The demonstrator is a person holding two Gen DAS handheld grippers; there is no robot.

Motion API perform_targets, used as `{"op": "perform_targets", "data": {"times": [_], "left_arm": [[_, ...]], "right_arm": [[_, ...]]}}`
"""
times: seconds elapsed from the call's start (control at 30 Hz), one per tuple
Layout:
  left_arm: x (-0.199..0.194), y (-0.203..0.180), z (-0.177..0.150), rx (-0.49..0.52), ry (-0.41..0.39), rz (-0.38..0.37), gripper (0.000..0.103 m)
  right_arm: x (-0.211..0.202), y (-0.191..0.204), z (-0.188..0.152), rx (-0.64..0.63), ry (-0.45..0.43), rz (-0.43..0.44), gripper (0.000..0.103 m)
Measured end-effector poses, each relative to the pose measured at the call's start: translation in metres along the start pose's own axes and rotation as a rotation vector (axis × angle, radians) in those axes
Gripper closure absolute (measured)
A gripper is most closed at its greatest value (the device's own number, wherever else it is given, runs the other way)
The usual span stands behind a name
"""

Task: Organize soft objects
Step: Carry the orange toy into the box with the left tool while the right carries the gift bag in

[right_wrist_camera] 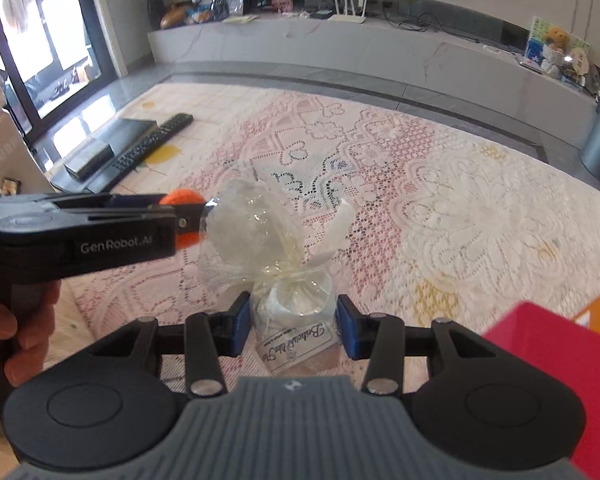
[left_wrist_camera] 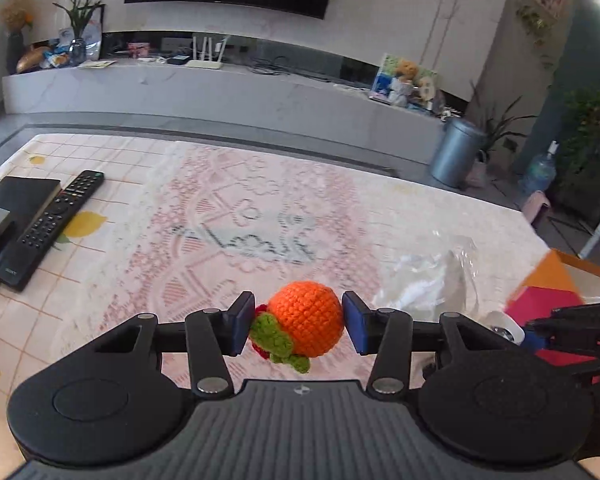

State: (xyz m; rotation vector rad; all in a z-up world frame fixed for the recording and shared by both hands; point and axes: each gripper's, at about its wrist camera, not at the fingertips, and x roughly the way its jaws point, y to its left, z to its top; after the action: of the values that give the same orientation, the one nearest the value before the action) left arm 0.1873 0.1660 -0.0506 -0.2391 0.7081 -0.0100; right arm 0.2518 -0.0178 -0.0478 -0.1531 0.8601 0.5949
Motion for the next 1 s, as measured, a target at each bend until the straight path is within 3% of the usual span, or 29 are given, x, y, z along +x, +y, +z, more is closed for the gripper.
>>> {"op": "perform_targets", "data": {"times": [0.3,0.53,0.83,1.0], "left_arm": [[-0.050,-0.063,-0.024,0.047,-0.017,-0.100,0.049],[-0.070,-0.128,-0.040,0.142,-0.018,-0.225,0.049],[-0.059,-0.205,-0.042,0.234,0.025,-0.375,0.049],[-0.039,-0.245,-0.040,0.278,0.060,-0.430,0.049]], "right_arm": [[-0.096,-0.029,-0.045,0.113,-0.119,-0.049,0.059],[-0.153,-0.061,-0.080,0.180,-0.164,-0.128,0.059],[-0.211,-0.112,-0.106,0.231,-0.206,-0.238,0.059],[-0.225,-0.161,-0.110,0.239,-0.166,-0.335,0.059]]}}
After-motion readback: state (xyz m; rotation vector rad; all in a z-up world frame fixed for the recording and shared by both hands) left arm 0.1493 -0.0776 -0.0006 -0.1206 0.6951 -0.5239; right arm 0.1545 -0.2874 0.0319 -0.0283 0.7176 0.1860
